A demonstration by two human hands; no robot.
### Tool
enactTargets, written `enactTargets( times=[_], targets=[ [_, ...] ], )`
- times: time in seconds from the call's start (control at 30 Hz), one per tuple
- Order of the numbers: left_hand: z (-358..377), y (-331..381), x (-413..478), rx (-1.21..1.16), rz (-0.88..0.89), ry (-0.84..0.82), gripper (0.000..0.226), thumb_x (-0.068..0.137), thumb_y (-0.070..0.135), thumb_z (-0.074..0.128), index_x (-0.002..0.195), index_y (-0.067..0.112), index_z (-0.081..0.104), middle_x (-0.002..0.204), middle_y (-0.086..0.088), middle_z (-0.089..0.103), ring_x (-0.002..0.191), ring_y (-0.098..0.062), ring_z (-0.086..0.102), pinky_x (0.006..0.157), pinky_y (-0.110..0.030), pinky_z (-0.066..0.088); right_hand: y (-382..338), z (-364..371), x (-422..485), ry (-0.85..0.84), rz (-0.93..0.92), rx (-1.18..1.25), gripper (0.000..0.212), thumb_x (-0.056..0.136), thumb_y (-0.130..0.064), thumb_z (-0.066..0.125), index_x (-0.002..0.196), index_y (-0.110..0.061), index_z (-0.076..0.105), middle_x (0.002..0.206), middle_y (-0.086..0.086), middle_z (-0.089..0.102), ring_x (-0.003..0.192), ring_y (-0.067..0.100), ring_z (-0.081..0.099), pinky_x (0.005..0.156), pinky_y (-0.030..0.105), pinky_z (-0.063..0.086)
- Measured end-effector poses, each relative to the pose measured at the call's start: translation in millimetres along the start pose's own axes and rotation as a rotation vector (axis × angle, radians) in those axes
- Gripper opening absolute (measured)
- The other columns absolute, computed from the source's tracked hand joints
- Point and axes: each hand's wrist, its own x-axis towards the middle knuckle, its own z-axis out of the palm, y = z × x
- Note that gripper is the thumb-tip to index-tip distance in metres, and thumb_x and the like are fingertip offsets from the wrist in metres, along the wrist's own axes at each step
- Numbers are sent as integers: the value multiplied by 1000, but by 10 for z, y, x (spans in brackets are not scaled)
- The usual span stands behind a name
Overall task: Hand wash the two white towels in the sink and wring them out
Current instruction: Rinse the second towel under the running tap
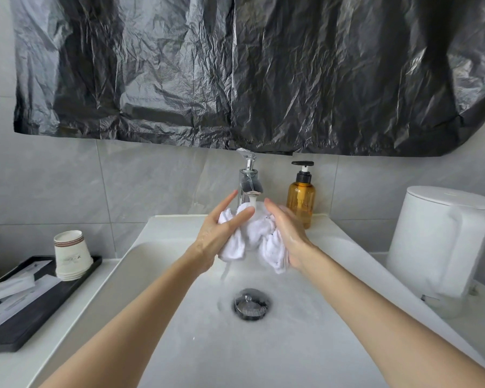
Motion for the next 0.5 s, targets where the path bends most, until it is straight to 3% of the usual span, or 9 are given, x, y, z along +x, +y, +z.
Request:
enactTargets(
  times=[0.1,0.17,0.2,0.3,0.4,0.5],
  targets=[
    [17,-69,-2,-3,-62,49,65,68,52,82,128,44,59,121,10,65,108,-7,65,99,-30,50,69,124,-24,-58,105,-65,45,83,-68,52,108,-31,61,116,-3,63,108,18,60,98,37,45],
    [48,-115,25,36,-87,89,57,62,62,80,113,41,68,111,9,71,100,-9,68,93,-31,54,105,210,-69,-16,136,-131,69,68,-83,42,117,-39,61,127,-4,62,117,23,57,103,43,43],
    [67,-115,33,33,-91,123,49,66,62,77,107,36,71,103,6,74,95,-11,70,88,-32,56,120,247,-73,37,132,-163,71,66,-85,38,115,-41,62,126,-4,63,116,25,58,103,43,44],
    [126,-151,74,33,-125,291,29,69,57,69,83,32,72,80,2,74,82,-21,71,79,-37,58,128,340,-105,194,47,-387,54,85,-74,32,107,-36,64,118,-1,66,110,29,59,92,35,44],
    [192,-162,56,127,-133,412,26,65,58,63,62,32,59,61,3,62,67,-27,62,70,-37,54,158,383,-110,233,-29,-481,48,91,-65,37,107,-30,67,112,3,68,104,30,62,89,37,49],
    [229,-140,28,268,-89,494,37,75,56,62,65,22,53,65,1,62,70,-26,61,70,-35,50,196,350,-44,234,-84,-547,41,92,-53,46,103,-20,69,104,8,69,98,32,63,84,38,51]
  ],
)
